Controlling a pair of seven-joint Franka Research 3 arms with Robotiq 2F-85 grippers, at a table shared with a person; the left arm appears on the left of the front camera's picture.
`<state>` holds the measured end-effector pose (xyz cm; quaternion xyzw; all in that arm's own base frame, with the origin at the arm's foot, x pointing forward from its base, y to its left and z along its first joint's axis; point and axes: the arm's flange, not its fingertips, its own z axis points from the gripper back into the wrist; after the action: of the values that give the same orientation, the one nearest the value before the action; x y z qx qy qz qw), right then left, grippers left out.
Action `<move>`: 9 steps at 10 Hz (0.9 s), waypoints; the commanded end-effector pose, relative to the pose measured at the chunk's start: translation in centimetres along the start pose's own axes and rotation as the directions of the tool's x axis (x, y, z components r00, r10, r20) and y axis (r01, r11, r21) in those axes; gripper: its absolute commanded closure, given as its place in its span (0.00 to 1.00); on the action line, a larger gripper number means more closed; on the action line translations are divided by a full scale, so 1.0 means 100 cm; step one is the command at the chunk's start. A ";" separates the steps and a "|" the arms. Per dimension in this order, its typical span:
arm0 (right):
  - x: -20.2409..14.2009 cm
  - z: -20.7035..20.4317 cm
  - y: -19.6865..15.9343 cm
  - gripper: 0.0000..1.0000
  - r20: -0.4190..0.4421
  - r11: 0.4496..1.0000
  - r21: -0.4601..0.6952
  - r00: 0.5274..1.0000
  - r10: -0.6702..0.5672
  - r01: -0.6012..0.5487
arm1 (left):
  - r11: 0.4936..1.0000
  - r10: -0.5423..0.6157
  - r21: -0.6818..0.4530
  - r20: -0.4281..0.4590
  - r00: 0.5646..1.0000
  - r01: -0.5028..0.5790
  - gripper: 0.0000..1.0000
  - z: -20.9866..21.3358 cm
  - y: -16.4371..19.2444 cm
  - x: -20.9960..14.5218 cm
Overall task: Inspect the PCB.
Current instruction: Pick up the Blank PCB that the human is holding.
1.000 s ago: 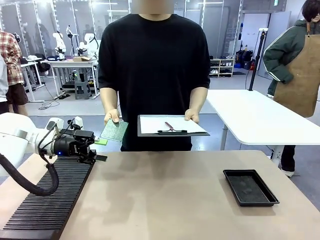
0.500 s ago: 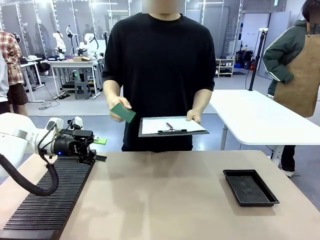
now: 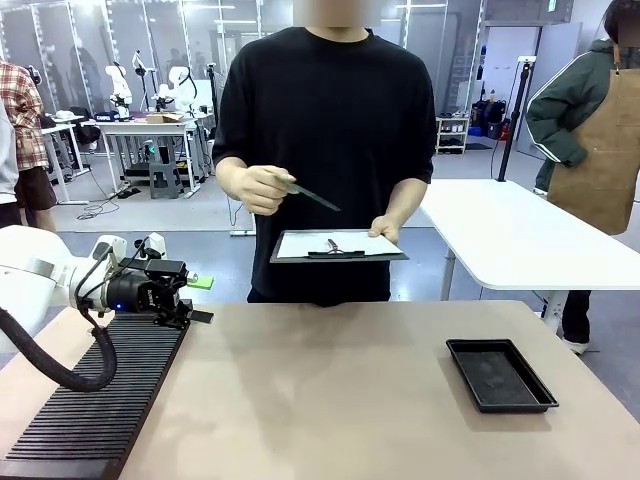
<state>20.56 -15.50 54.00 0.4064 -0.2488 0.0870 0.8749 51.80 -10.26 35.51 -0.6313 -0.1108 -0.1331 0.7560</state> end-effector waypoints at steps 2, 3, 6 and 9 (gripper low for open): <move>0.001 0.001 0.001 0.00 0.004 1.000 0.011 1.000 0.016 -0.016 | 1.000 -0.001 0.004 0.001 1.000 0.001 0.00 0.000 0.000 0.000; 0.001 0.001 0.001 0.00 0.004 1.000 0.011 1.000 0.016 -0.016 | 1.000 -0.001 0.004 0.001 1.000 0.001 0.00 0.000 0.000 0.000; 0.001 0.001 0.001 0.00 0.004 1.000 0.011 1.000 0.016 -0.016 | 1.000 -0.001 0.004 0.001 1.000 0.001 0.00 0.000 0.000 0.000; 0.001 0.001 0.001 0.00 0.004 1.000 0.011 1.000 0.016 -0.016 | 0.994 -0.036 0.102 0.025 0.999 0.033 0.00 0.034 -0.063 0.008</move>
<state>20.56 -15.50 53.99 0.4064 -0.2487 0.0870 0.8749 51.88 -9.05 38.64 -0.6193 -0.1315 -0.1352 0.7622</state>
